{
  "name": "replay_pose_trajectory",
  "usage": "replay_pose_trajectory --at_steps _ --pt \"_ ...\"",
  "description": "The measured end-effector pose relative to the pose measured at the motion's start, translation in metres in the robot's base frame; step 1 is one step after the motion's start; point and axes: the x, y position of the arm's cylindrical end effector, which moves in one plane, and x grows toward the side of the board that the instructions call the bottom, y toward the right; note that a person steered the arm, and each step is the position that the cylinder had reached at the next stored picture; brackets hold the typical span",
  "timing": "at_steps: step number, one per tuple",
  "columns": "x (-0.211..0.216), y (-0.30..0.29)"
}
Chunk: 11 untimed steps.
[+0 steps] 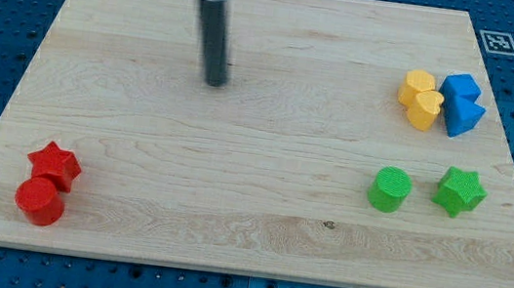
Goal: Place your hand at the top left of the green star
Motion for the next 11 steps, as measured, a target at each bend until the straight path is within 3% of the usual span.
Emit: replay_pose_trajectory --at_steps 1,2,4,6,11 --pt "0.026 0.076" --pt "0.053 0.098" --pt "0.068 0.174" --pt "0.075 0.212" --pt "0.079 0.215"
